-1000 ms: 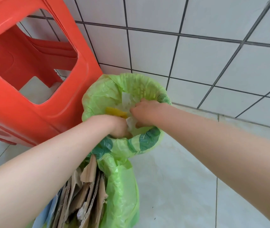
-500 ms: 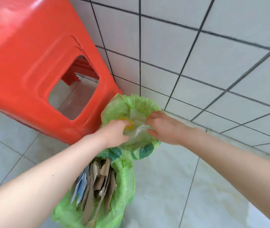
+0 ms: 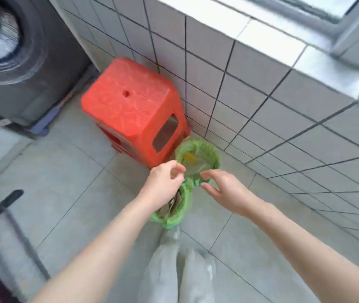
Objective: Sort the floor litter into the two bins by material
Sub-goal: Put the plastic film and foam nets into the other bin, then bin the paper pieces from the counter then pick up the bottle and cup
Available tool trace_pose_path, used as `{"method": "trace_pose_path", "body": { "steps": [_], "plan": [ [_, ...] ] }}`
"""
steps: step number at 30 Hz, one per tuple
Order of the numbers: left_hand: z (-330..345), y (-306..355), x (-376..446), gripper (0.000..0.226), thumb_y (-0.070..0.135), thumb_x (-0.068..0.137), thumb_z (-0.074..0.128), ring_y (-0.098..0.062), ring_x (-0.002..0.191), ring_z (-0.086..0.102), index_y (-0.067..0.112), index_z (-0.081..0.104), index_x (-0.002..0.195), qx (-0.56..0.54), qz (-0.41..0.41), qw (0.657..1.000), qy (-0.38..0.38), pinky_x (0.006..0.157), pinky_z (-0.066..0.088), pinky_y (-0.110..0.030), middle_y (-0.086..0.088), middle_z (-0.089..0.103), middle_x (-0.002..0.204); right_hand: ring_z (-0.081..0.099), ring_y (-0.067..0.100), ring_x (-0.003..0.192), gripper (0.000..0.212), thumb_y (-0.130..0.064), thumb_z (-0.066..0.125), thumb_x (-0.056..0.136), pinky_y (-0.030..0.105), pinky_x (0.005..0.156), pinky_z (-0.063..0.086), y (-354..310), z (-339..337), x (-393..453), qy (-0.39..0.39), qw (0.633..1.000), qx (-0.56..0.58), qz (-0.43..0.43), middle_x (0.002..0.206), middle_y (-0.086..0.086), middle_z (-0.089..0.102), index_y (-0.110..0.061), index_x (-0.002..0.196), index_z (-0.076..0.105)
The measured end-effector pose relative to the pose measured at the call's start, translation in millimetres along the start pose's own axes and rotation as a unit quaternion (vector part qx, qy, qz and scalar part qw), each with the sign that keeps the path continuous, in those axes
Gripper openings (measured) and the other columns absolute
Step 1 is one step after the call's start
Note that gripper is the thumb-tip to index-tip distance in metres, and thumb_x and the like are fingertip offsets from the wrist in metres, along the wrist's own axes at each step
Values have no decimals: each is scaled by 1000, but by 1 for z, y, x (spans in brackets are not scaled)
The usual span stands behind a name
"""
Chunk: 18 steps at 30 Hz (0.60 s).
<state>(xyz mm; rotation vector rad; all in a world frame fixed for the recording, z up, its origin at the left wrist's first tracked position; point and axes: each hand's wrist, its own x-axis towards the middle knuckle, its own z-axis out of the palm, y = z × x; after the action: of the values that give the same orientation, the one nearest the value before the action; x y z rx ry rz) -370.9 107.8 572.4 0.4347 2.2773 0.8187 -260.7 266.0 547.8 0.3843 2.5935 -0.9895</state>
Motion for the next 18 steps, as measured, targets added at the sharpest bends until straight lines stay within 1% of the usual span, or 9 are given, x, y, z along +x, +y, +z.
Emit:
{"method": "trace_pose_path", "body": {
  "steps": [3, 6, 9, 11, 13, 15, 18],
  "plan": [
    [-31, 24, -61, 14, 19, 85, 58, -3, 84, 63, 27, 67, 92, -12, -17, 999, 29, 77, 45, -16, 14, 70, 88, 52, 15, 118, 38, -34, 50, 95, 22, 99, 37, -50, -35, -36, 25, 999, 21, -13, 122, -1, 60, -15, 128, 51],
    [-54, 40, -116, 17, 14, 84, 57, -3, 81, 62, 25, 66, 93, -21, -13, 997, 78, 77, 47, -18, 14, 67, 88, 49, 14, 119, 39, -35, 47, 96, 23, 99, 36, -90, -62, -67, 40, 999, 13, -27, 122, -4, 58, -17, 130, 49],
    [-72, 50, -170, 15, 14, 86, 57, -2, 80, 59, 23, 66, 95, -43, -33, 989, 134, 67, 39, -6, 12, 67, 88, 51, 13, 117, 40, -36, 47, 96, 21, 97, 37, -126, -81, -99, 50, 998, 23, -30, 121, -5, 59, -16, 130, 49],
    [-81, 55, -204, 12, 16, 87, 58, -1, 80, 59, 24, 65, 93, -62, -51, 981, 178, 64, 37, -4, 11, 67, 86, 52, 9, 116, 39, -36, 48, 95, 19, 97, 37, -150, -90, -120, 49, 997, 42, -32, 121, -6, 59, -17, 130, 50],
    [-89, 57, -236, 12, 16, 88, 59, -3, 80, 60, 25, 65, 93, -77, -66, 972, 212, 67, 42, -9, 11, 68, 86, 53, 7, 115, 36, -34, 49, 95, 23, 98, 41, -174, -96, -139, 44, 996, 60, -44, 120, -8, 59, -19, 128, 51],
    [-97, 56, -264, 12, 16, 88, 59, -6, 82, 62, 24, 65, 94, -94, -86, 963, 239, 73, 48, -20, 10, 69, 86, 53, 5, 113, 32, -32, 50, 95, 26, 99, 43, -198, -98, -154, 33, 995, 72, -63, 120, -10, 59, -20, 125, 52],
    [-107, 44, -296, 12, 13, 87, 60, -10, 80, 64, 23, 66, 92, -116, -111, 949, 270, 76, 53, -30, 8, 70, 83, 53, 1, 110, 30, -29, 51, 95, 24, 97, 43, -228, -95, -167, 7, 993, 79, -90, 117, -12, 59, -23, 124, 53]
  ]
}}
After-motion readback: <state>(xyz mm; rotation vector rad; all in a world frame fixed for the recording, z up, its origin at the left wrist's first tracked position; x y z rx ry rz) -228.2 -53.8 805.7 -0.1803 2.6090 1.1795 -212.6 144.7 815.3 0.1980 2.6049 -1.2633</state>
